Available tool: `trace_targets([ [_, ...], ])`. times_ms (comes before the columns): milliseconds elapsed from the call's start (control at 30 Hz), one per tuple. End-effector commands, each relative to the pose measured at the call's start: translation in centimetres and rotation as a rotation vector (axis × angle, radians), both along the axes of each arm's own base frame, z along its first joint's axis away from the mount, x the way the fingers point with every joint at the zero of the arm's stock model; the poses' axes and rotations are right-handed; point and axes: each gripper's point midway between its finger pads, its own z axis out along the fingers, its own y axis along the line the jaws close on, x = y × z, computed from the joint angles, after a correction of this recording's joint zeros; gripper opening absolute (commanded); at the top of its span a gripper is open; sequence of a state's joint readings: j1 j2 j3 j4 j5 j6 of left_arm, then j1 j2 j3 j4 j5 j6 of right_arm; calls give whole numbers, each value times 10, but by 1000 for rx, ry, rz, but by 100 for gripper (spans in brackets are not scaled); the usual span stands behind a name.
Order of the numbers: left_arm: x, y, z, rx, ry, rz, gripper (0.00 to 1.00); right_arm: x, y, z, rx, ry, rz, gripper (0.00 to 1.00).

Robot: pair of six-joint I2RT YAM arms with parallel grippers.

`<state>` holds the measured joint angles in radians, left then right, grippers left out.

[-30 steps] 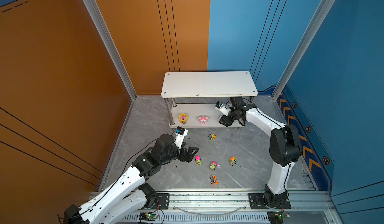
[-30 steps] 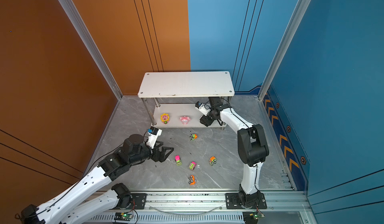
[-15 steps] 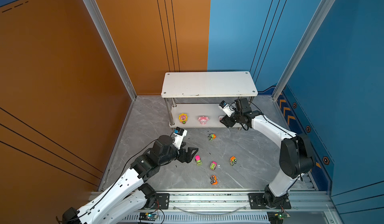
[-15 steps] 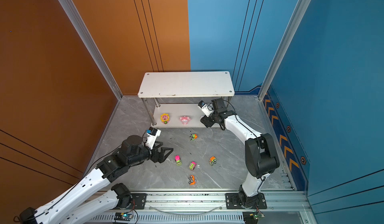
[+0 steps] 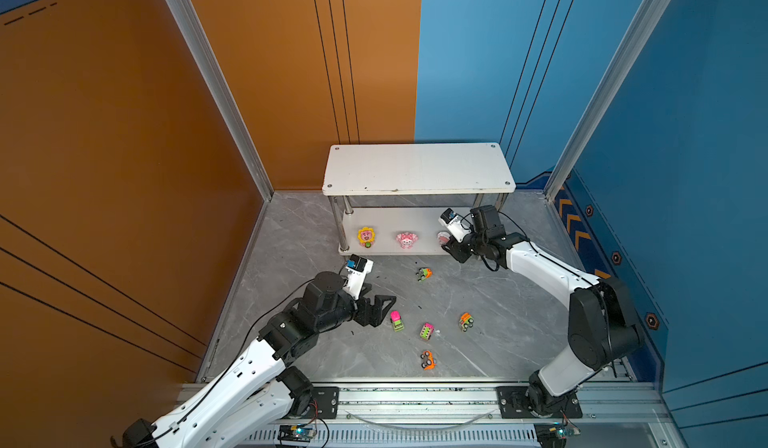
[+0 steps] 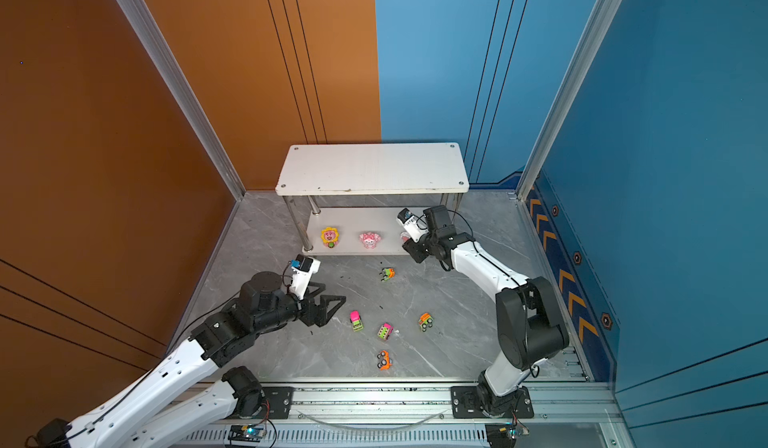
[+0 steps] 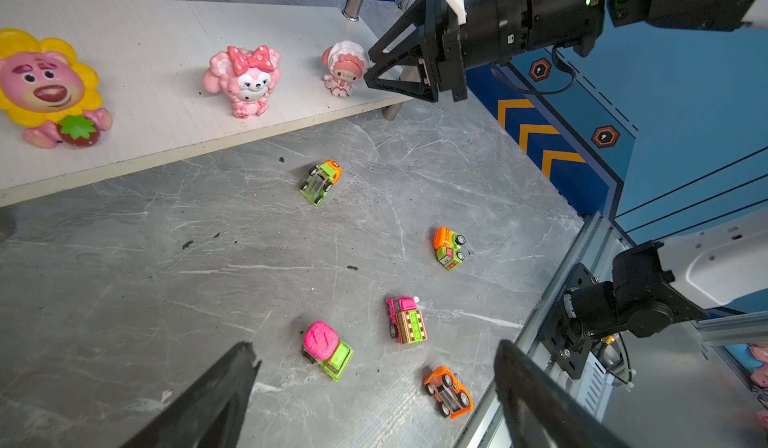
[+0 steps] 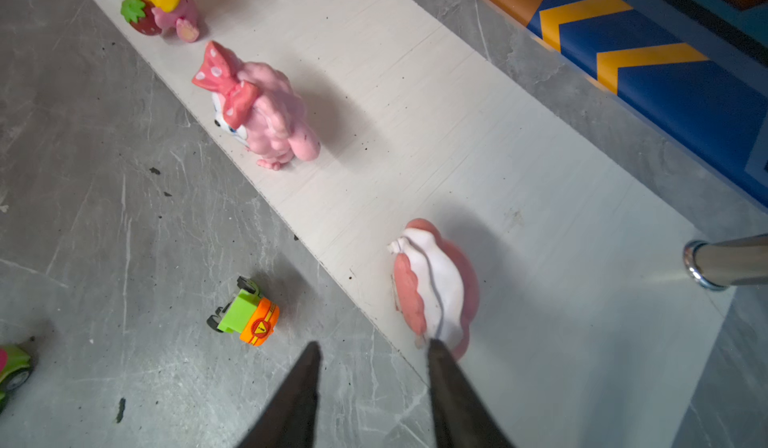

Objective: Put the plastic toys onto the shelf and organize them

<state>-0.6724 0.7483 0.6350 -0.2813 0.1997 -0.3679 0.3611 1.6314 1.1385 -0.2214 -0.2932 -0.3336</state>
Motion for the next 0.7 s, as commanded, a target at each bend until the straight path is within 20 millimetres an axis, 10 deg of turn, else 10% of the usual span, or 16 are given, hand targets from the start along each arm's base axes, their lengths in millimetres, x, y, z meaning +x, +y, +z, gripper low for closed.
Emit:
trace_targets([
  [0, -3, 0, -1, -15, 6, -11, 91, -7, 7, 11, 54, -21, 8, 23],
  [100, -3, 1, 0, -17, -2, -9, 91, -7, 6, 9, 58, -24, -3, 0],
  [667, -3, 2, -1, -9, -4, -5, 91, 15, -8, -15, 5, 12, -88, 0],
])
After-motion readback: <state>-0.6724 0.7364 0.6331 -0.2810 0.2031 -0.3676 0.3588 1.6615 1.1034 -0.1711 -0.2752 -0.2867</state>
